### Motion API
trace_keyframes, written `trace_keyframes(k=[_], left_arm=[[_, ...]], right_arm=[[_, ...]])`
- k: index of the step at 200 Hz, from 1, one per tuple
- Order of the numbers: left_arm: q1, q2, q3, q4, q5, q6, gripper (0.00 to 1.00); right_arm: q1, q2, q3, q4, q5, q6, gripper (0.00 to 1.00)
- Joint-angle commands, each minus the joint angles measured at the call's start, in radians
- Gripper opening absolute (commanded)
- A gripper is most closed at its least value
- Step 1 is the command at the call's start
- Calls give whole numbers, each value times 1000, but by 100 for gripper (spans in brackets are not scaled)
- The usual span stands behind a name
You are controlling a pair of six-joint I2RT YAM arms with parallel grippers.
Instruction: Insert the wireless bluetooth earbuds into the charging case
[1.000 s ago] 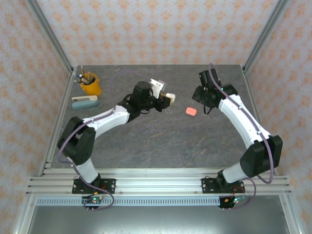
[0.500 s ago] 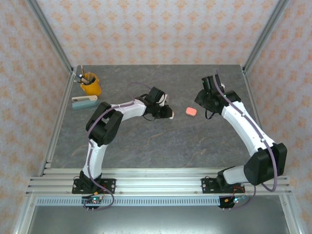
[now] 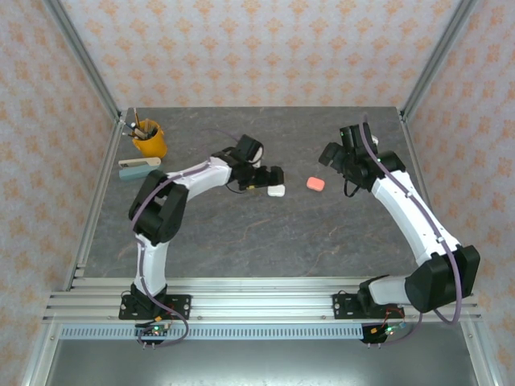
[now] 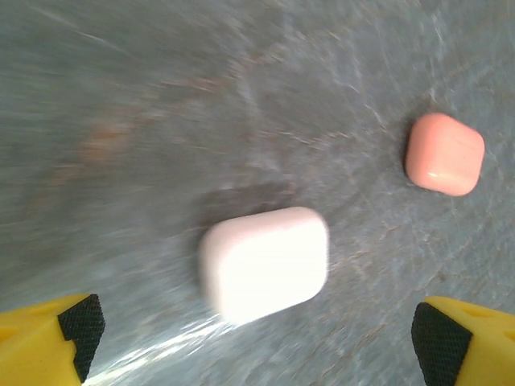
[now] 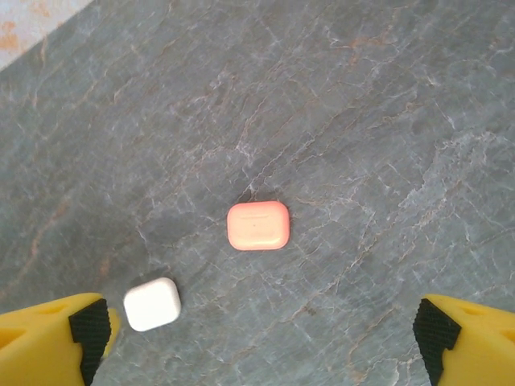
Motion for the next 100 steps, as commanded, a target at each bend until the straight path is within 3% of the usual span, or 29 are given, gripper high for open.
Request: trace_keyframes(k=[1,33,65,79,100], left_arm=[[72,-181,-33,-119,-129,85,100],[119,-468,-181,-55,-344,276,100],[128,-768,-532,290,-627,537,100],[159,-826,-629,351,-677,582,100],[214,-851,-775,462,-703,612,100]], right_arm=[[-26,-39,47,-46,73,-30,100],[-36,-52,-18,-3,280,-76,100],[-38,-165,-316,370,522,-184,100],[-44,-186,-411,499,601,-245,100],[-107,-167,-499,599,613,-260,100]])
